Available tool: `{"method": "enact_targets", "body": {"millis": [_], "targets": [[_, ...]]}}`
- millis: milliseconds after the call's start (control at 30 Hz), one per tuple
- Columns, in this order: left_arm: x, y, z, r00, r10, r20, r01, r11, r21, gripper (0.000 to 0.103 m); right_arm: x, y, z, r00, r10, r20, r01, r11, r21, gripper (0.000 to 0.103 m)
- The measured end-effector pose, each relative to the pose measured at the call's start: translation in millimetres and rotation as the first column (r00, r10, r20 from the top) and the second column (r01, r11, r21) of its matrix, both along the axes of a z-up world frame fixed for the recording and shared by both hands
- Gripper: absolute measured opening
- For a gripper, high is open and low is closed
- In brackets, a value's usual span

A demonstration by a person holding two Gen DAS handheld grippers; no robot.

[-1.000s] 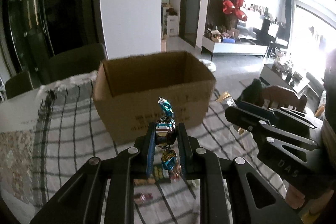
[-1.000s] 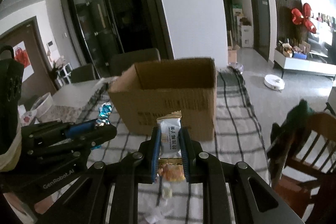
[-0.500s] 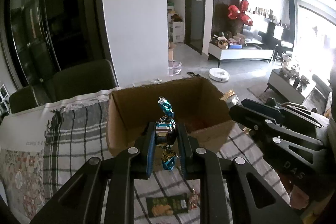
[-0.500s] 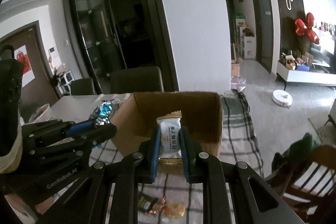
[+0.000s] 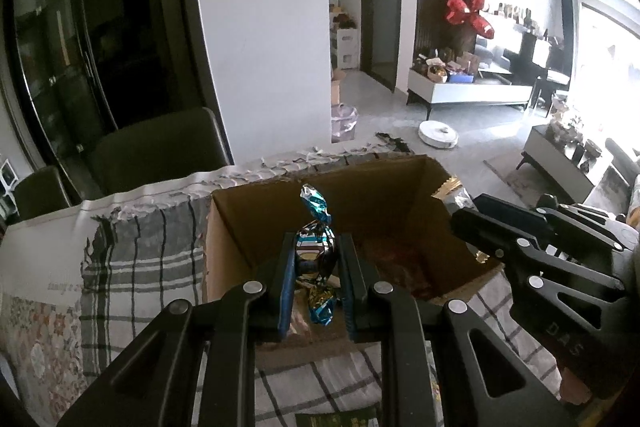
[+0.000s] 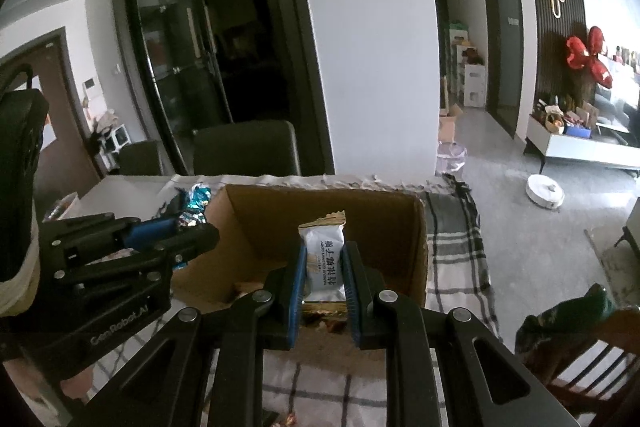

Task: Organize snacks
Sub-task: 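Open both tools to drop the candy and packet into the box, then move both tools back toward the remaining snacks on the table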

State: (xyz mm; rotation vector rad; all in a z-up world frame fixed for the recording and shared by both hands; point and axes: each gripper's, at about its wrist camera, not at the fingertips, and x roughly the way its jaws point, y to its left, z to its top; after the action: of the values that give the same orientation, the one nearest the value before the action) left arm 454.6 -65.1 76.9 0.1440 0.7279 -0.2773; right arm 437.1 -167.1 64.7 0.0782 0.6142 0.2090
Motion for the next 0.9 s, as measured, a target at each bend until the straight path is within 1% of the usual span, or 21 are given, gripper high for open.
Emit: {"method": "enact_targets", "body": {"millis": [33, 67, 100, 133, 200, 233, 300, 367, 433, 500, 667, 900], "targets": [[2, 0, 0, 1.0, 0.003, -0.003, -0.003, 1.0, -0.002, 0.024, 1, 1, -1, 1.0, -0.002, -0.003, 0.002, 1.0, -0.001, 0.02], [5, 1, -2, 1.0, 0.011, -0.01, -0.011, 1.0, -0.003, 0.03, 3, 1, -2, 1.0, -0.007, -0.004, 0.007, 1.0, -0.005, 0.02], [8, 3, -3, 1.0, 0.018, -0.016, -0.018, 1.0, -0.01, 0.043, 5, 2, -3, 1.0, -0.017, -0.003, 0.017, 1.0, -0.01, 0.02], [8, 5, -4, 1.0, 0.023, -0.013, -0.023, 1.0, -0.017, 0.048, 6, 1, -4, 1.0, -0.021, -0.007, 0.021, 1.0, -0.014, 0.022], [6, 9, -4, 0.999, 0.036, -0.005, -0.036, 0.999, -0.013, 0.051, 6, 0, -6, 0.999, -0.029, -0.017, 0.029, 0.999, -0.017, 0.028], [3, 9, -3, 0.999, 0.036, -0.001, -0.036, 0.999, -0.009, 0.054, 6, 0, -6, 0.999, -0.033, -0.017, 0.033, 0.999, -0.019, 0.032], [-3, 11, -2, 0.999, 0.033, 0.009, -0.033, 0.999, -0.002, 0.058, 2, 1, -7, 0.999, -0.037, -0.012, 0.037, 0.999, -0.032, 0.032], [-13, 11, 1, 0.999, 0.033, 0.028, -0.033, 0.999, 0.011, 0.059, -3, 2, -7, 0.999, -0.038, -0.014, 0.037, 0.999, -0.035, 0.035], [-22, 12, 4, 0.998, 0.033, 0.046, -0.034, 0.999, 0.021, 0.062, -8, 3, -6, 0.999, -0.037, -0.01, 0.036, 0.999, -0.031, 0.036], [-33, 13, 8, 0.997, 0.032, 0.067, -0.034, 0.999, 0.027, 0.063, -16, 4, -5, 0.999, -0.035, -0.004, 0.035, 0.999, -0.035, 0.036], [-55, 17, 16, 0.995, 0.021, 0.101, -0.025, 0.999, 0.034, 0.063, -36, 7, 0, 1.0, -0.027, 0.013, 0.028, 0.999, -0.032, 0.036], [-90, 23, 25, 0.991, 0.005, 0.136, -0.008, 1.0, 0.021, 0.063, -64, 13, 8, 0.999, -0.013, 0.039, 0.013, 1.0, -0.022, 0.036]]}}
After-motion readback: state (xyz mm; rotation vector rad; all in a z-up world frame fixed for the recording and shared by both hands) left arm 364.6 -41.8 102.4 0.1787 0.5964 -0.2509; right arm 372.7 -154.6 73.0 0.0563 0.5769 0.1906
